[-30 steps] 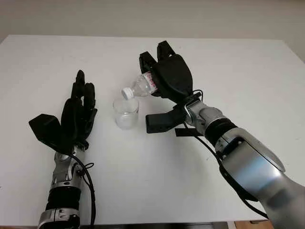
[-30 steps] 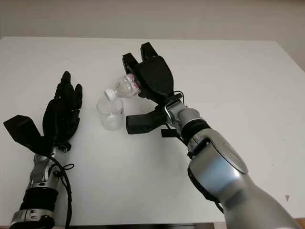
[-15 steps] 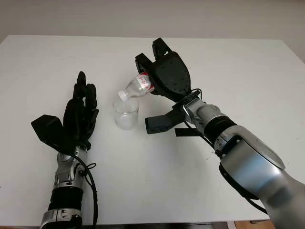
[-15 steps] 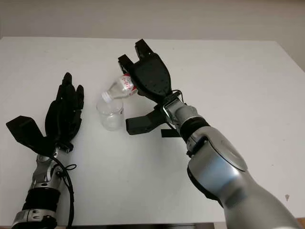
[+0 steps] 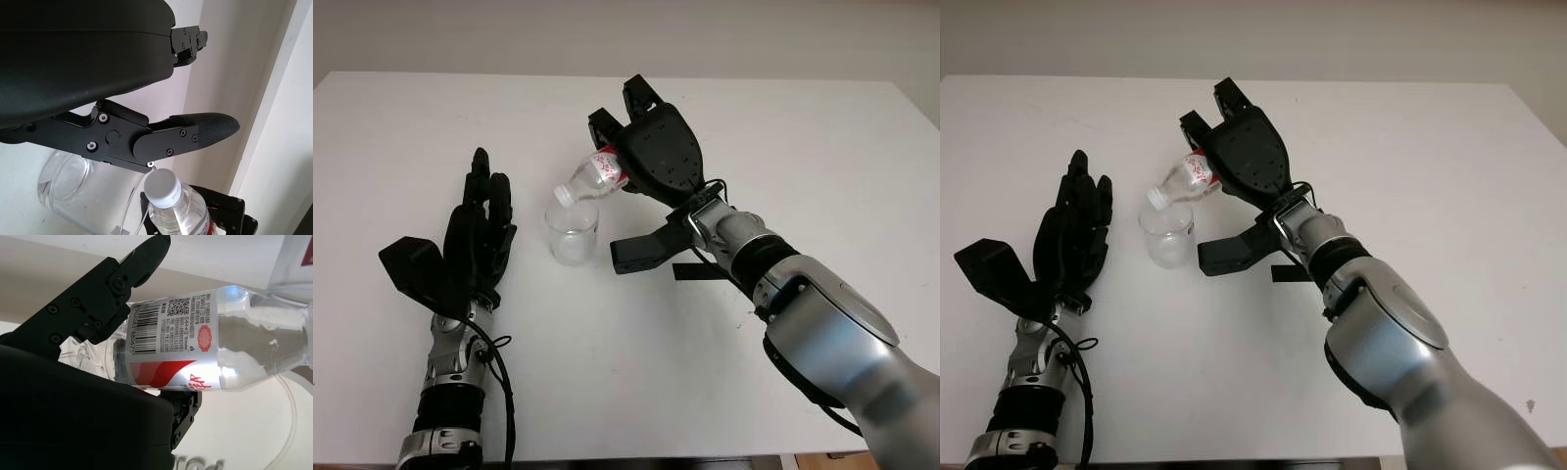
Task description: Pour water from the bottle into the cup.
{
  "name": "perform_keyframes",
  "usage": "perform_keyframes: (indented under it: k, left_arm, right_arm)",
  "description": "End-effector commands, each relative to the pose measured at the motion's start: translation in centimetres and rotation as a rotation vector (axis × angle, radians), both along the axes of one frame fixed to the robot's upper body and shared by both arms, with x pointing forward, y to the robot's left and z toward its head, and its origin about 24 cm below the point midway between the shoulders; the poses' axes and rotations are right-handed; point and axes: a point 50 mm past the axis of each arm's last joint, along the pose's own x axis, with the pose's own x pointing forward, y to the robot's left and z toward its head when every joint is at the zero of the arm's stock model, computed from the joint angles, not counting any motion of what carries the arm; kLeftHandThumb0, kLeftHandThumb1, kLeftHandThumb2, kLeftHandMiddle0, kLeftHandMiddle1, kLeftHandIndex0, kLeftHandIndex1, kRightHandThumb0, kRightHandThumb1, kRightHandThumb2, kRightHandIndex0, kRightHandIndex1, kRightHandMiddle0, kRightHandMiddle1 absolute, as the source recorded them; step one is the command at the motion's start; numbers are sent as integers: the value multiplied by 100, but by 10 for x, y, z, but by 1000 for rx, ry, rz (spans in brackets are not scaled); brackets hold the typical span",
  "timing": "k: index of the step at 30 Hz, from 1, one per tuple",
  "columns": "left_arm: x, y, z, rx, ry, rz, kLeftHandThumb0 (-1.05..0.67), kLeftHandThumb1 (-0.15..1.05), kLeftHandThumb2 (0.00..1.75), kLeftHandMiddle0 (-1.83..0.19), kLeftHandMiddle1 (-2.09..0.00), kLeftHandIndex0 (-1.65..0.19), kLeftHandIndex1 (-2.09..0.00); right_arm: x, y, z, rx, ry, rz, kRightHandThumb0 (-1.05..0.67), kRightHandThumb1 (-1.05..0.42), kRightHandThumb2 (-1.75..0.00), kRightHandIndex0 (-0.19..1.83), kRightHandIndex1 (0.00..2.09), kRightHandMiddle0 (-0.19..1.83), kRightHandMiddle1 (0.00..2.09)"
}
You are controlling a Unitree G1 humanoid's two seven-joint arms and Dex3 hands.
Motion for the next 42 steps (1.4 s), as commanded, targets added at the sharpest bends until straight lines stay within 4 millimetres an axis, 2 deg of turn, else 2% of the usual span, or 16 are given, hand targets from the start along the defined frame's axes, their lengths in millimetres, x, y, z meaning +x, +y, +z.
perform_keyframes:
  k: [1, 7, 10, 11, 14, 20, 25, 27, 33, 39, 41, 42]
  left_arm:
    - [1, 1, 1, -1, -7, -5, -70, 105, 56, 8, -5, 13, -5]
    - [2, 3, 2, 2, -9, -6, -69, 105, 56, 9, -5, 13, -5]
    - [2, 4, 2, 5, -12, -8, -69, 105, 56, 9, -5, 13, -5]
    - [2, 4, 2, 7, -11, -9, -69, 105, 57, 8, -6, 13, -5]
    - [3, 6, 3, 12, -8, -13, -69, 105, 57, 10, -5, 13, -5]
    - [3, 9, 3, 15, -11, -17, -68, 105, 57, 9, -6, 13, -5]
    - [3, 11, 4, 30, -13, -18, -69, 105, 57, 9, -6, 12, -6]
    - [3, 12, 4, 29, -13, -19, -69, 105, 57, 9, -5, 12, -6]
    - [4, 11, 5, 44, -6, -23, -70, 105, 57, 9, -5, 12, -6]
    - [4, 11, 5, 40, -2, -25, -69, 105, 57, 9, -6, 11, -6]
    - [4, 11, 4, 44, 1, -25, -69, 105, 57, 9, -5, 11, -6]
    - [4, 11, 4, 46, 2, -25, -70, 105, 57, 9, -5, 11, -6]
  right_arm:
    - [2, 2, 11, 46, -12, 13, -40, -89, -5, 103, 209, 50, 161]
    - [2, 0, 9, 100, 23, 19, -35, -88, -5, 106, 209, 51, 163]
    - [2, -2, 8, 147, 59, 12, -30, -88, -5, 110, 209, 51, 182]
    - [2, -3, 7, 166, 77, 5, -28, -89, -6, 111, 209, 51, 195]
    - [4, -9, 1, 227, 139, -25, -26, -93, -7, 113, 209, 67, 208]
    - [5, -16, -10, 373, 280, -66, -21, -98, -8, 122, 209, 82, 209]
    - [7, -23, -18, 664, 490, -69, -18, -98, -11, 135, 209, 98, 209]
    - [8, -25, -20, 728, 544, -68, -19, -99, -13, 137, 209, 102, 209]
    - [8, -28, -27, 903, 664, -47, -15, -97, -13, 124, 209, 107, 209]
    - [10, -29, -30, 1187, 845, 60, -11, -100, -15, 115, 209, 107, 209]
    - [10, -30, -31, 1275, 907, 103, -11, -97, -23, 123, 209, 116, 209]
    - [11, -30, -31, 1307, 931, 124, -11, -91, -36, 128, 209, 120, 209]
